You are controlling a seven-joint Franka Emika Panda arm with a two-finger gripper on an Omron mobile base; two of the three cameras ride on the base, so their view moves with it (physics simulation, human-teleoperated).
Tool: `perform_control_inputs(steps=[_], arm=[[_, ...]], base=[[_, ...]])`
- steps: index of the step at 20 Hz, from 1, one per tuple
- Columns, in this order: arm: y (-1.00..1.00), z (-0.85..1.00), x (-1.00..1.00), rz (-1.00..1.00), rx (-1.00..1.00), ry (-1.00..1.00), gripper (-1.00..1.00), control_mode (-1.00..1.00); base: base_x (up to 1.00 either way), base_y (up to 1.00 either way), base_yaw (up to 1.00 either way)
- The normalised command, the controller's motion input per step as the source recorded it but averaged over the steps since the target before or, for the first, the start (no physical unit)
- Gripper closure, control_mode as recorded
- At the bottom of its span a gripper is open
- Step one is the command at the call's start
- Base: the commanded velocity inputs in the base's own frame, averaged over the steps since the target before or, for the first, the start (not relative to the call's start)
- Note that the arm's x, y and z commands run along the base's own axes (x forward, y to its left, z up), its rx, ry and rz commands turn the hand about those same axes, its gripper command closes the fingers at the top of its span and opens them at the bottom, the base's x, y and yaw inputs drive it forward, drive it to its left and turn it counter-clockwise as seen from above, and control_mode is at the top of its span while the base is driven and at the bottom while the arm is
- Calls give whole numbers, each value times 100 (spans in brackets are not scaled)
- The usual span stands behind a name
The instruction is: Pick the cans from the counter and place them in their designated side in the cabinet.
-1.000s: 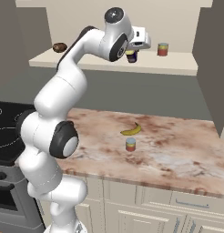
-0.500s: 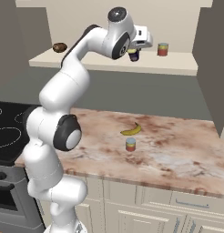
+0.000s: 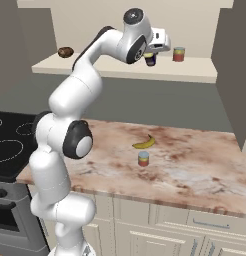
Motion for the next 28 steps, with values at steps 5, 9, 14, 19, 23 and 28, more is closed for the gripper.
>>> perform_control_inputs(steps=[5,9,14,19,23,28], arm=[[-6,0,22,0,0,1,100,-100],[-9,0,22,0,0,2,100,-100],[-8,0,23,0,0,3,100,-100],[-6,0,24,0,1,3,100,-100],[-4,0,25,0,3,4,100,-100],[-7,0,22,0,3,4,100,-100]], base=[[0,0,0],[0,0,0],[0,0,0],[0,0,0],[0,0,0],[0,0,0]])
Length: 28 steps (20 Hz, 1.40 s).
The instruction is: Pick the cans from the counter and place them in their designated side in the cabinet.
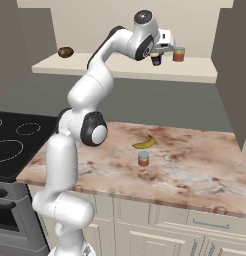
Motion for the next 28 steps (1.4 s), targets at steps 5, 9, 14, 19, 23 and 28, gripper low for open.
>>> perform_control_inputs(steps=[5,9,14,19,23,28], arm=[[-6,0,23,0,3,4,100,-100],[-4,0,22,0,2,4,100,-100],[-1,0,22,0,2,5,100,-100],[0,0,20,0,1,7,100,-100],[-3,0,18,0,1,9,100,-100],[-4,0,18,0,2,12,100,-100]], base=[[0,0,0],[0,0,0],[0,0,0],[0,0,0],[0,0,0],[0,0,0]])
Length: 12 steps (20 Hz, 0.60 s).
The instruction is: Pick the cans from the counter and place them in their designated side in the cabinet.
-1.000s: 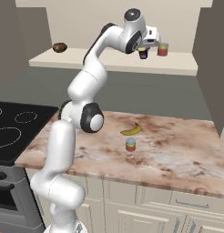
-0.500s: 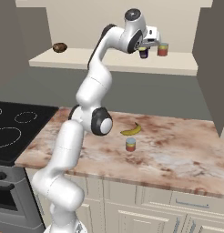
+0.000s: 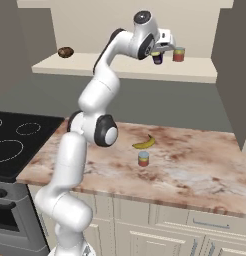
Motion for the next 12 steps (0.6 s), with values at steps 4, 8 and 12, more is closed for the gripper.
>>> perform_control_inputs(steps=[4,8,12], arm=[[-4,0,19,0,3,14,100,-100],[-9,0,18,0,3,12,-100,-100],[-17,8,14,0,4,8,-100,-100]], base=[[0,0,0],[0,0,0],[0,0,0]])
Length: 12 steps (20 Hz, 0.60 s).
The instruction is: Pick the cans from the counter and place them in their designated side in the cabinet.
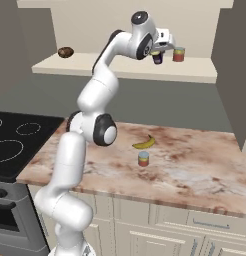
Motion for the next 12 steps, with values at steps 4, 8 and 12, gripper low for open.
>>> perform_control_inputs(steps=[4,8,12], arm=[[-16,17,14,0,6,4,-100,-100],[-9,18,17,1,6,1,-100,-100],[-7,29,7,3,7,-1,-100,-100]], base=[[0,0,0],[0,0,0],[0,0,0]])
